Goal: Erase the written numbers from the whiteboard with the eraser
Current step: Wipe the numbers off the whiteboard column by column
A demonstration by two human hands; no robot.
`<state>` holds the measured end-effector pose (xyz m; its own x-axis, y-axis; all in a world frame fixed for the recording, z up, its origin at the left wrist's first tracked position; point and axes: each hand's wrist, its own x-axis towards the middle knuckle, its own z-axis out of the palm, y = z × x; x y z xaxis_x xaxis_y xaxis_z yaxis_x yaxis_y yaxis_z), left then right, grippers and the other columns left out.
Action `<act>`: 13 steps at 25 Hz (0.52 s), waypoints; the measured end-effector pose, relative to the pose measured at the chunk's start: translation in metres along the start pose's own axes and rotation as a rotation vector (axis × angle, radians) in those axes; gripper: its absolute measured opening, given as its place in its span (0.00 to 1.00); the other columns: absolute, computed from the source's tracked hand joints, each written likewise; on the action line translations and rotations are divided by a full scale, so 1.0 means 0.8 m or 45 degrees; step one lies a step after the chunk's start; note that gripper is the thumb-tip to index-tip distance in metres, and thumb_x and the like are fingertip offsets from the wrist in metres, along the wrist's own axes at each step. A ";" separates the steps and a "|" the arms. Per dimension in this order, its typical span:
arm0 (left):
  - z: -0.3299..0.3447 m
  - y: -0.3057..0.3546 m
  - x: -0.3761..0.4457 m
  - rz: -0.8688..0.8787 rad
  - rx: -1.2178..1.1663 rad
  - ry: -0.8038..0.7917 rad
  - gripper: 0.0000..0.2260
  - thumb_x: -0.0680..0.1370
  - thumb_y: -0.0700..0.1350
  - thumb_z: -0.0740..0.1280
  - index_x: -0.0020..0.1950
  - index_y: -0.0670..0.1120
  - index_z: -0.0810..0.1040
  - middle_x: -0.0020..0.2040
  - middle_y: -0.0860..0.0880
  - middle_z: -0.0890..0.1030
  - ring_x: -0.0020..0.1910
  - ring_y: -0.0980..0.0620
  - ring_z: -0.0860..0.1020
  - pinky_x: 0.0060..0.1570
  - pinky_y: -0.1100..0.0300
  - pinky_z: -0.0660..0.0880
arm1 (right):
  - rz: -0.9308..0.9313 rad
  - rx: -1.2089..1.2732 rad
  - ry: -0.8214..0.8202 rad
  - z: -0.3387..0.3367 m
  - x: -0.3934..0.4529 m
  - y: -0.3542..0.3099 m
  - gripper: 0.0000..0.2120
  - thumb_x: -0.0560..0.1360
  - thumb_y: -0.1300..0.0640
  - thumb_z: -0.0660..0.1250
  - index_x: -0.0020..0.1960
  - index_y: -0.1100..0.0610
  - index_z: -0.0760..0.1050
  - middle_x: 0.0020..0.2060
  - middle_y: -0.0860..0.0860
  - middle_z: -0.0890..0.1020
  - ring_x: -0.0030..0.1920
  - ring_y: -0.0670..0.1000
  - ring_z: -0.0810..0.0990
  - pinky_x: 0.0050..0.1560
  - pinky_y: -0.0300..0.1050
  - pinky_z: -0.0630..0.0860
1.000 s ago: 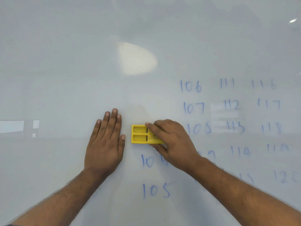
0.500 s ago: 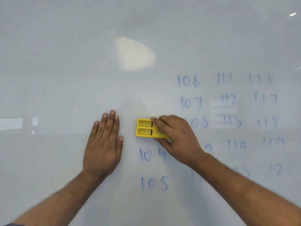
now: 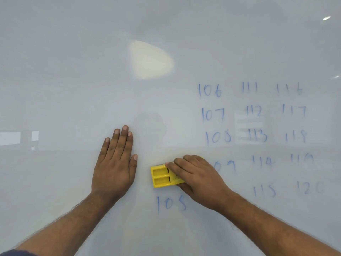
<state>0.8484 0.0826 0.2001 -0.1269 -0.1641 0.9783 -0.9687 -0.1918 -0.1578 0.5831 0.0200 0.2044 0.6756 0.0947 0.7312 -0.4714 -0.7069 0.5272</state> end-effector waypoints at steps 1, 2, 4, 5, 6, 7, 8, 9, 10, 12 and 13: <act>0.000 0.000 -0.001 -0.005 -0.003 0.000 0.27 0.84 0.49 0.51 0.82 0.41 0.54 0.83 0.45 0.55 0.82 0.46 0.53 0.79 0.44 0.54 | 0.027 0.005 0.018 -0.005 0.005 0.005 0.23 0.75 0.56 0.68 0.69 0.56 0.69 0.58 0.51 0.78 0.52 0.56 0.76 0.55 0.51 0.74; 0.001 0.000 -0.001 -0.007 -0.003 -0.004 0.27 0.84 0.49 0.51 0.82 0.41 0.54 0.83 0.45 0.54 0.82 0.46 0.52 0.79 0.44 0.54 | 0.068 0.023 0.050 -0.010 0.012 0.008 0.22 0.76 0.54 0.67 0.69 0.56 0.69 0.57 0.52 0.78 0.53 0.57 0.76 0.55 0.51 0.74; 0.001 0.001 -0.003 -0.010 -0.005 -0.011 0.27 0.84 0.49 0.51 0.82 0.41 0.53 0.83 0.45 0.54 0.82 0.46 0.52 0.80 0.45 0.53 | 0.161 0.065 0.122 -0.015 0.029 0.011 0.21 0.78 0.51 0.64 0.69 0.57 0.70 0.57 0.52 0.78 0.53 0.57 0.76 0.55 0.51 0.73; 0.001 0.001 -0.004 -0.010 -0.008 -0.011 0.27 0.84 0.50 0.51 0.82 0.42 0.52 0.83 0.45 0.53 0.82 0.46 0.52 0.80 0.45 0.52 | 0.200 0.088 0.150 -0.015 0.037 0.009 0.21 0.78 0.51 0.64 0.69 0.57 0.70 0.57 0.53 0.78 0.53 0.57 0.76 0.55 0.51 0.73; 0.001 0.001 -0.005 -0.009 -0.011 -0.013 0.27 0.84 0.50 0.50 0.82 0.42 0.52 0.83 0.45 0.53 0.82 0.46 0.52 0.80 0.45 0.52 | 0.229 0.116 0.173 -0.013 0.044 0.005 0.21 0.78 0.51 0.65 0.69 0.57 0.70 0.57 0.53 0.78 0.53 0.57 0.76 0.56 0.51 0.73; 0.002 0.001 -0.006 -0.007 -0.014 -0.017 0.27 0.84 0.50 0.50 0.82 0.42 0.52 0.83 0.45 0.53 0.82 0.46 0.52 0.80 0.45 0.52 | 0.245 0.143 0.190 -0.010 0.048 -0.001 0.21 0.78 0.52 0.65 0.69 0.57 0.70 0.57 0.53 0.78 0.53 0.57 0.75 0.56 0.51 0.73; 0.002 0.000 -0.007 -0.005 -0.016 -0.021 0.27 0.84 0.50 0.50 0.82 0.42 0.52 0.83 0.45 0.53 0.82 0.46 0.52 0.80 0.45 0.52 | 0.243 0.160 0.195 -0.005 0.048 -0.007 0.21 0.78 0.52 0.65 0.69 0.57 0.70 0.57 0.53 0.78 0.53 0.56 0.75 0.56 0.51 0.73; 0.002 0.000 -0.008 -0.004 -0.015 -0.023 0.27 0.84 0.50 0.50 0.82 0.42 0.52 0.83 0.45 0.53 0.82 0.46 0.52 0.80 0.45 0.53 | 0.217 0.160 0.187 -0.001 0.044 -0.012 0.21 0.78 0.52 0.65 0.69 0.57 0.70 0.57 0.53 0.78 0.53 0.57 0.75 0.56 0.51 0.73; 0.002 0.001 -0.010 -0.004 -0.013 -0.023 0.27 0.84 0.50 0.51 0.82 0.42 0.52 0.83 0.45 0.53 0.82 0.46 0.52 0.80 0.44 0.53 | 0.177 0.151 0.162 0.003 0.038 -0.017 0.21 0.77 0.53 0.66 0.69 0.57 0.70 0.57 0.53 0.78 0.53 0.57 0.75 0.55 0.51 0.73; 0.001 0.000 -0.012 0.000 -0.016 -0.027 0.28 0.84 0.50 0.51 0.82 0.42 0.52 0.83 0.45 0.53 0.82 0.46 0.52 0.80 0.44 0.53 | 0.100 0.124 0.080 0.009 0.020 -0.024 0.23 0.75 0.55 0.67 0.69 0.57 0.69 0.57 0.52 0.78 0.52 0.57 0.75 0.54 0.52 0.74; 0.000 0.000 -0.012 0.006 -0.017 -0.034 0.28 0.84 0.50 0.51 0.82 0.41 0.52 0.83 0.45 0.53 0.82 0.46 0.51 0.80 0.44 0.53 | 0.068 0.102 0.040 0.011 0.010 -0.025 0.23 0.74 0.57 0.67 0.69 0.57 0.69 0.56 0.52 0.77 0.52 0.56 0.75 0.53 0.52 0.74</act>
<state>0.8498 0.0840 0.1904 -0.1263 -0.1905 0.9735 -0.9708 -0.1778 -0.1608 0.6031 0.0287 0.1956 0.6319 0.0769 0.7712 -0.4585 -0.7652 0.4520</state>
